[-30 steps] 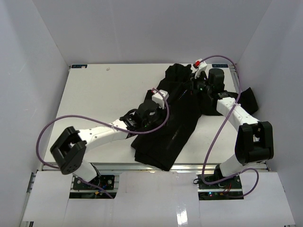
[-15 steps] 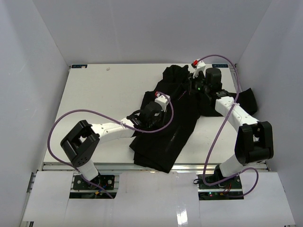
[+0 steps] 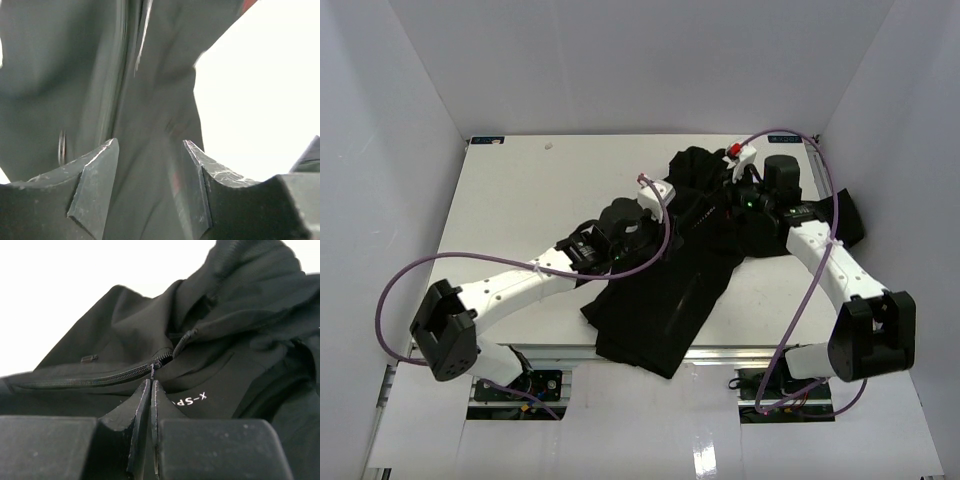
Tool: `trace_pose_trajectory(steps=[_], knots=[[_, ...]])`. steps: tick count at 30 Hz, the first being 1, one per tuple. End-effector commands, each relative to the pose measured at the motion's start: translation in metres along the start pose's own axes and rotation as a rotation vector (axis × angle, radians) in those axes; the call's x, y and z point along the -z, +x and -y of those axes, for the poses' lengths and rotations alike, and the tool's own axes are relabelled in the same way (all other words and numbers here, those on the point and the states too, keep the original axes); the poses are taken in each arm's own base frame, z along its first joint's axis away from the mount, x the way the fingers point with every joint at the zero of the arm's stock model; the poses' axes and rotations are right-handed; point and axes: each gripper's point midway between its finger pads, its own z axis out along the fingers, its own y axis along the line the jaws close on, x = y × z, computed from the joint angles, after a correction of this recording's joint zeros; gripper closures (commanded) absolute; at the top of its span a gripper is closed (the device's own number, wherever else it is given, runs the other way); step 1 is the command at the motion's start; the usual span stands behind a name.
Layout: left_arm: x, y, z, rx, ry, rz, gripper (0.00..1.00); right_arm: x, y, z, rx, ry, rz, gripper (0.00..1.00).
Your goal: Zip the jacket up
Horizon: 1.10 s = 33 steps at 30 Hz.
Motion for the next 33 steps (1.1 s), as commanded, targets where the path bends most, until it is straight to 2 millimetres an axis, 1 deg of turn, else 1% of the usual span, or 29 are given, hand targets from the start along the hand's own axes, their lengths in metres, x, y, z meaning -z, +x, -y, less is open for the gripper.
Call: trace_pose_trajectory(steps=[1,3,4,5,7,10,11,13,17,20,21,22,23,24,25,26,27,30,33], knots=[[0.031,-0.049,0.009,-0.013,0.084,0.047,0.33,0.022,-0.020,-0.046,0.168,-0.196,0.134,0.92],[0.025,-0.045,0.000,0.002,0.098,0.025,0.31,0.027,-0.020,-0.052,0.177,-0.212,0.144,0.92],[0.022,-0.042,0.000,0.008,0.133,0.007,0.31,0.030,-0.021,-0.054,0.181,-0.219,0.150,0.92],[0.019,-0.037,0.007,0.008,0.192,-0.015,0.30,0.032,-0.021,-0.056,0.185,-0.225,0.155,0.92],[0.008,-0.027,0.008,0.004,0.235,-0.056,0.30,0.035,-0.020,-0.061,0.192,-0.239,0.164,0.92],[-0.003,-0.018,0.009,-0.010,0.284,-0.092,0.30,0.039,-0.018,-0.068,0.202,-0.266,0.177,0.92],[-0.005,-0.014,0.009,-0.023,0.303,-0.103,0.30,0.041,-0.016,-0.071,0.202,-0.279,0.180,0.92],[-0.009,-0.007,0.013,-0.033,0.342,-0.121,0.30,0.044,-0.017,-0.075,0.211,-0.296,0.195,0.92],[-0.009,0.004,0.032,-0.024,0.484,-0.108,0.29,0.044,-0.018,-0.077,0.205,-0.301,0.213,0.92],[-0.017,0.012,0.033,-0.004,0.500,-0.111,0.30,0.043,-0.018,-0.078,0.198,-0.309,0.218,0.92],[-0.020,0.014,0.031,0.003,0.489,-0.116,0.35,0.043,-0.018,-0.079,0.195,-0.313,0.219,0.92],[-0.023,0.018,0.029,0.007,0.484,-0.123,0.44,0.043,-0.018,-0.080,0.195,-0.312,0.221,0.92],[-0.026,0.022,0.027,0.011,0.480,-0.132,0.54,0.043,-0.019,-0.080,0.195,-0.310,0.223,0.92],[-0.028,0.026,0.026,0.019,0.469,-0.142,0.71,0.044,-0.019,-0.080,0.195,-0.309,0.223,0.92],[-0.030,0.029,0.024,0.026,0.457,-0.148,0.83,0.044,-0.019,-0.079,0.194,-0.301,0.222,0.92],[-0.031,0.031,0.021,0.032,0.445,-0.151,0.93,0.043,-0.020,-0.077,0.192,-0.289,0.220,0.92],[-0.033,0.031,0.017,0.036,0.420,-0.141,0.99,0.044,-0.021,-0.075,0.187,-0.274,0.220,0.92],[-0.032,0.035,0.009,0.054,0.361,-0.137,1.00,0.043,-0.027,-0.063,0.169,-0.190,0.219,0.92],[-0.032,0.042,-0.008,0.059,0.265,-0.137,1.00,0.042,-0.038,-0.049,0.149,-0.102,0.220,0.92]])
